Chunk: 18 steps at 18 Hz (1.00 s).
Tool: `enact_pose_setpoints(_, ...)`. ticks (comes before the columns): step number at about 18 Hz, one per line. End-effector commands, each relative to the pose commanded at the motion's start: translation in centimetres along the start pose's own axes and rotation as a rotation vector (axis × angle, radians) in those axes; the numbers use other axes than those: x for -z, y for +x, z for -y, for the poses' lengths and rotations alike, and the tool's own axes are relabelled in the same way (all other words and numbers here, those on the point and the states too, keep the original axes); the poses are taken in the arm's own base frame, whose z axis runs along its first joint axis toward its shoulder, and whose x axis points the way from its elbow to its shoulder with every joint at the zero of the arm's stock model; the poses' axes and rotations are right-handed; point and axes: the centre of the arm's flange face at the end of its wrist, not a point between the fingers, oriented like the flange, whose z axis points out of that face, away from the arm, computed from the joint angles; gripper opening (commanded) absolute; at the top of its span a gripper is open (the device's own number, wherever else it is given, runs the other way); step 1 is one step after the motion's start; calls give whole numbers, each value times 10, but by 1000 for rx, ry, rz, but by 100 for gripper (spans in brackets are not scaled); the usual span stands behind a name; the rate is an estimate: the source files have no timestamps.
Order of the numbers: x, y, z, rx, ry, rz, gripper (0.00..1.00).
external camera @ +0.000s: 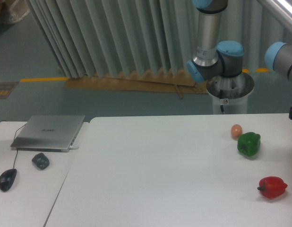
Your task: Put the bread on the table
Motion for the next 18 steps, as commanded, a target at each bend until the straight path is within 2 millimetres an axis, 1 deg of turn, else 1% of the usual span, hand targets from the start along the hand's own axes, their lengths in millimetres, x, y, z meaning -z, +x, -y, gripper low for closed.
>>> enact_pose_setpoints(1,0,-1,-8,1,-8,-4,100)
enact_pose_setpoints(2,1,-2,-13,-59,-14,-5,100)
enact_pose_setpoints(3,3,-2,-13,-102,-19,-3,100)
enact_pose_setpoints(6,3,-3,-25,-169,-55,-9,100)
enact_pose_setpoints(7,2,-4,-28,-242,-66,-12,100)
enact_pose_setpoints(9,-1,-5,-47,-309,-64,-16,100)
enact_pose_setpoints(11,-2,-5,-56,-368,-60,-20,100)
enact_pose_setpoints(12,-4,-6,-63,-373,-61,-25,100)
enact_pose_setpoints(14,-6,-7,-69,-382,-62,-23,100)
enact_pose_setpoints(17,-5,-12,-71,-366,-81,10,100)
enact_pose_setpoints(18,-7,-13,-76,-351,-85,14,100)
